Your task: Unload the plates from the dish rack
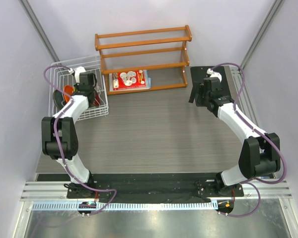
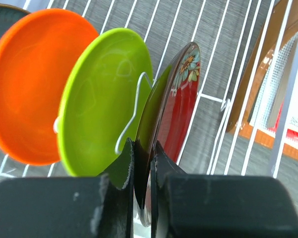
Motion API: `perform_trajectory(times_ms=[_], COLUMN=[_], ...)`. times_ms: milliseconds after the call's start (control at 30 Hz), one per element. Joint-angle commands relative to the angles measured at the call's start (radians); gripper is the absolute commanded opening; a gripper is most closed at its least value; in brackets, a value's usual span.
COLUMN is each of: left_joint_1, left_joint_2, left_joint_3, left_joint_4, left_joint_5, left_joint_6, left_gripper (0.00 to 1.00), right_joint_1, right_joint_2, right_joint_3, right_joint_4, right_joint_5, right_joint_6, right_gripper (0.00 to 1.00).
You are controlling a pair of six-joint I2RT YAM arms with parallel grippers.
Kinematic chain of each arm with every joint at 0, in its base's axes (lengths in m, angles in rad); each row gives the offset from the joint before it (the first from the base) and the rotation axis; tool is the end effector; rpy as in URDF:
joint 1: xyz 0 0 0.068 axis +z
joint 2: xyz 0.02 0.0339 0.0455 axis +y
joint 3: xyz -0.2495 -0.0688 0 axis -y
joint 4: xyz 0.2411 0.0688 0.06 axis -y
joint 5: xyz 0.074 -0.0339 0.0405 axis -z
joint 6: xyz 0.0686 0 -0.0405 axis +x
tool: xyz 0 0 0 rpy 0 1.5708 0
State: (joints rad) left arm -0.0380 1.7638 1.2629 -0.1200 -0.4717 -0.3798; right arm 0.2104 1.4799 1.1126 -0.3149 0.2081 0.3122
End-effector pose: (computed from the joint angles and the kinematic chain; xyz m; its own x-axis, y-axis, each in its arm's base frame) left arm 0.4189 0.0153 0.2166 -0.4155 -0.3147 -0.8534 -0.5271 0.8480 -0.0560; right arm 0.3486 0.0600 0.2424 -0.6014 0.1789 -0.7787 0.1442 0.9829 0.1144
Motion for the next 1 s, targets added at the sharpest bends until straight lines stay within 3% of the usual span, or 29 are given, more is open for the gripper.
perform_trajectory(times_ms=[0,233,367,467,567,700,967], left_joint_1=[0.004,0.004,0.004,0.004,0.004,-0.035,-0.196], left_joint_2=[-0.156,-0.294,-0.386,-0.456,-0.487,-0.498,-0.457], left_joint_3=[0.044,0.151,0.132,0.064,-0.019,-0.201,-0.336], left_joint_4=[-0.016,-0.170,-0.199,-0.159,-0.090,0.099,0.336], left_joint_5=[0.011,0.074,0.163,0.283,0.563,0.747,0.759], left_joint_6=[-0.038,-0.031,-0.074,-0.126,-0.223,-0.366,-0.487], left_gripper=[0.00,0.00,0.00,0.00,0.00,0.00,0.00], right_joint_1=[0.004,0.004,0.004,0.004,0.004,0.010,0.073], right_joint_2=[-0.015,-0.027,-0.044,-0.058,-0.092,-0.109,-0.032], right_joint_3=[-0.007,-0.011,-0.011,-0.020,-0.049,-0.094,-0.154], right_joint_4=[0.028,0.030,0.037,0.066,0.140,0.281,0.505], right_joint_5=[-0.001,-0.047,-0.133,-0.220,-0.385,-0.557,-0.693], right_joint_6=[-0.001,0.008,0.018,0.031,0.088,0.197,0.338], right_gripper=[0.99,1.00,1.00,1.00,1.00,0.98,0.96])
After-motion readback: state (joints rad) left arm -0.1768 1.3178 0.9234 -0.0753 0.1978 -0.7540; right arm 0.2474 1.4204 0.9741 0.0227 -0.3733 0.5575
